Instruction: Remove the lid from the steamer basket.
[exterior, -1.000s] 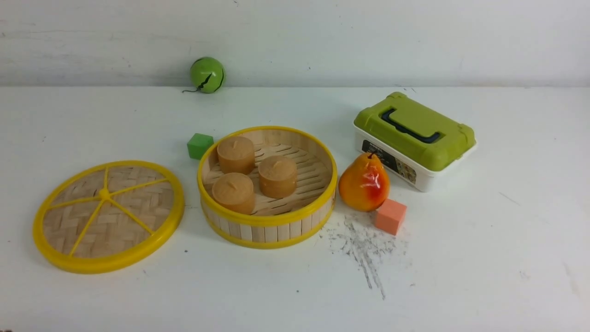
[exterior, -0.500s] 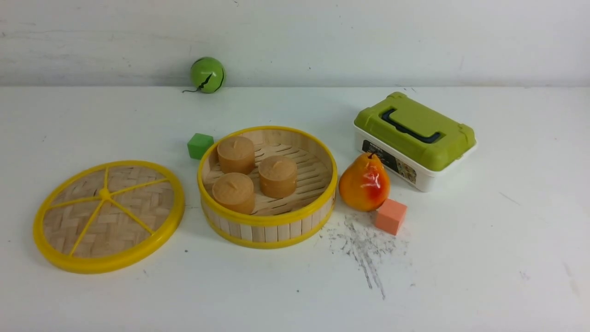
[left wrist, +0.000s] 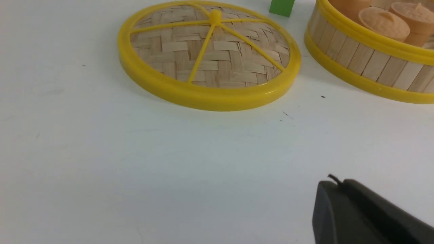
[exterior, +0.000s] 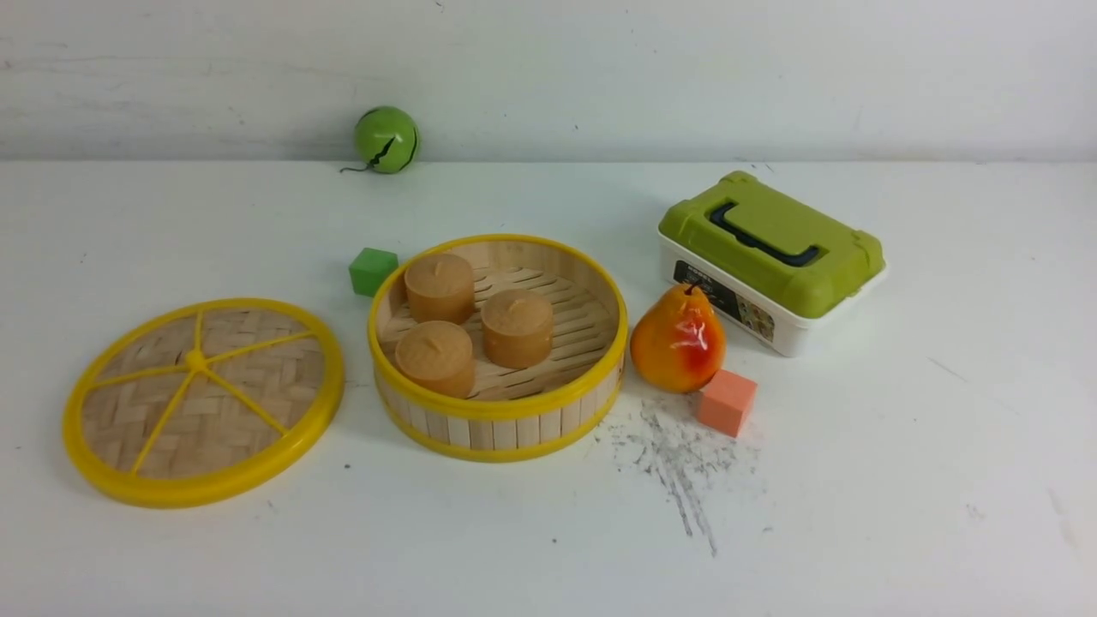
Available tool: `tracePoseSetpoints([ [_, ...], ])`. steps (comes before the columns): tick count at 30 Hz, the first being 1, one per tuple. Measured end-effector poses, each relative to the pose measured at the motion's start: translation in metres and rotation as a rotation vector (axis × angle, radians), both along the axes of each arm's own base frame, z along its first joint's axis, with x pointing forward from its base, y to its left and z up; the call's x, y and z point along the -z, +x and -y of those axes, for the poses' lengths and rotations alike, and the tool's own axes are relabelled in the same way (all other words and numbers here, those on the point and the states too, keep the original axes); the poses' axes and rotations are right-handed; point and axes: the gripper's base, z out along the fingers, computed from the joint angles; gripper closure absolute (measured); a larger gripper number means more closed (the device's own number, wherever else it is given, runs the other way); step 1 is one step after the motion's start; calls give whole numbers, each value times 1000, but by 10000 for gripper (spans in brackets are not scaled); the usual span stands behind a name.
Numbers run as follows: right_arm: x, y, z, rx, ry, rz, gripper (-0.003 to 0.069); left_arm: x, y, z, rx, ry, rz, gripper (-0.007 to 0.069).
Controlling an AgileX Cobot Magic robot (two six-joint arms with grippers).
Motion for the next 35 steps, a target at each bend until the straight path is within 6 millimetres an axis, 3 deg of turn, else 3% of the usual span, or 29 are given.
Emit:
tracePoseSetpoints([
  [35,0,0,0,0,0,0,419,0,0,0,0,-1,-1,582],
])
